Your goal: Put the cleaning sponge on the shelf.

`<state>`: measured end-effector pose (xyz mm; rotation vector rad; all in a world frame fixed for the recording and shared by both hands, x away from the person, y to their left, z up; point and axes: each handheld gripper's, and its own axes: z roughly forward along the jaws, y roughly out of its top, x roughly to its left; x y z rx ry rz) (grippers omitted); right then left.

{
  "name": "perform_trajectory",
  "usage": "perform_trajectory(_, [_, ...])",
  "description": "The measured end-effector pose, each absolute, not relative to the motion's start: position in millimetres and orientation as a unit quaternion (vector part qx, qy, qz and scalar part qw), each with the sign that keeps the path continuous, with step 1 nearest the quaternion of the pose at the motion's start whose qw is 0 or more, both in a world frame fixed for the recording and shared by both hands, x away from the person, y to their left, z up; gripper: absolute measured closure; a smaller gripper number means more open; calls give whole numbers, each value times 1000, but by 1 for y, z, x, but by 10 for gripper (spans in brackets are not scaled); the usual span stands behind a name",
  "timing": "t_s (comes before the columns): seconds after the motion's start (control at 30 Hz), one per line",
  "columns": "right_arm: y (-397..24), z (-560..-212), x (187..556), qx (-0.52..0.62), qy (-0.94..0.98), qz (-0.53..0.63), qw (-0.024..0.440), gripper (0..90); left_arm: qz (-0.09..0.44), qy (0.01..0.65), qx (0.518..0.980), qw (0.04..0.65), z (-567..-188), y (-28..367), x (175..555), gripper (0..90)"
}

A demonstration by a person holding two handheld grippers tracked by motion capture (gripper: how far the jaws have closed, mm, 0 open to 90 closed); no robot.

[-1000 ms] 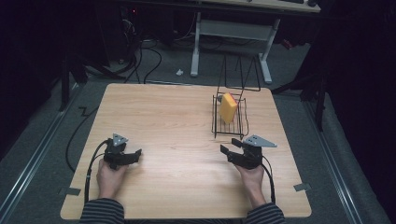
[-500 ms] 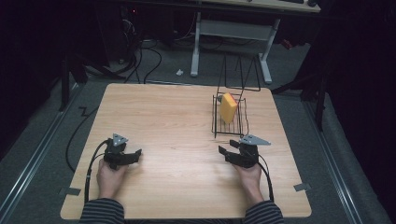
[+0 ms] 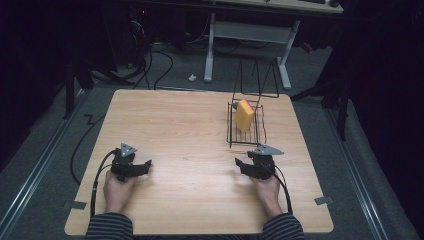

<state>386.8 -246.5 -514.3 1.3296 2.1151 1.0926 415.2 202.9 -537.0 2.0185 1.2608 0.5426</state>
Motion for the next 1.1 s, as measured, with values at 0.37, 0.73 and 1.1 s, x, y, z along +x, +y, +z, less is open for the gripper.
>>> perform_trajectory(0.37, [-244,-525,390,477,772,358,220,378,209,485,777,343,-537,203,415,222])
perform_trajectory(0.73, [-243,-531,394,485,780,333,215,358,209,485,777,343,-537,203,415,222])
perform_trajectory(1.1, [-242,-531,394,487,780,327,217,325,209,485,777,343,-537,203,415,222])
